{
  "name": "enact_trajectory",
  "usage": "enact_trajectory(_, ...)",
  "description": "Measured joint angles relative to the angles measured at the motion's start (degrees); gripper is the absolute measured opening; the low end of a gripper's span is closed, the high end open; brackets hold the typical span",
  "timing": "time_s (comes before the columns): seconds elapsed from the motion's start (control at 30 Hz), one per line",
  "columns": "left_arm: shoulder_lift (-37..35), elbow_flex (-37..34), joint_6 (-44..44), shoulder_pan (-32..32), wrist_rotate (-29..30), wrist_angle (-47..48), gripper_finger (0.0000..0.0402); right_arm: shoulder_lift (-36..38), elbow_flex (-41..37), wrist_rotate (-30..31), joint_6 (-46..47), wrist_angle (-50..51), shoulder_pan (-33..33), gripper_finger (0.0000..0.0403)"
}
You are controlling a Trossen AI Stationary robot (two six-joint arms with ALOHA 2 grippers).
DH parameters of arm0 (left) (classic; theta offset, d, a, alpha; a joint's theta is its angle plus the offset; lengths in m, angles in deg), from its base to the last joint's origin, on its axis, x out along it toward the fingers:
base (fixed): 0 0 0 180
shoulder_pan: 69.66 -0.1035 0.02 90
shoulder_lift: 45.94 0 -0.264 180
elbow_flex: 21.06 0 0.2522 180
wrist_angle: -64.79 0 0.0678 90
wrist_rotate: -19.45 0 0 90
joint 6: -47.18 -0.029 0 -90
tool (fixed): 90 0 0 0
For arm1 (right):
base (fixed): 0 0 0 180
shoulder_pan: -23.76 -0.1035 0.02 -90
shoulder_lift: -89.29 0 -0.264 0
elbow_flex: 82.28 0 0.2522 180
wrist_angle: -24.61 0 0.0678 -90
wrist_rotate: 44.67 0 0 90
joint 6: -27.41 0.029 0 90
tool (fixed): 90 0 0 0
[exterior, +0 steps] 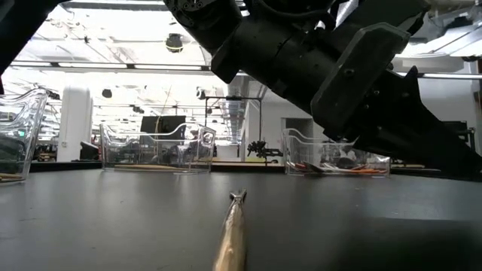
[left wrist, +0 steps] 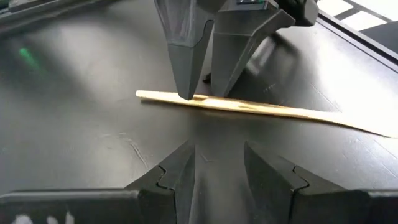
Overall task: Sort silverware by color (type)
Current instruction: Put the gold table knife into the top left transparent bin
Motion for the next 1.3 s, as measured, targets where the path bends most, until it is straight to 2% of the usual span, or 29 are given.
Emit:
enact_trajectory(0.57, 1.5, 0.1, 2.2, 0.0, -1.0, 2.6, 0.0123, -0.1, -0.1, 2.5, -0.3, -1.5, 5.1, 0.018)
enact_trajectory(0.9, 2.7, 0.2, 3.9, 0.1, 2.6, -1.7, 0.0123, -0.1, -0.2, 3.1, -3.1, -5.1, 5.5, 0.018)
enact_trajectory(1.3, 2.7, 0.1, 3.6, -0.2, 2.5, -2.3, 0.0123, -0.2, -0.1, 6.5, -3.2, -7.9, 9.9, 0.018)
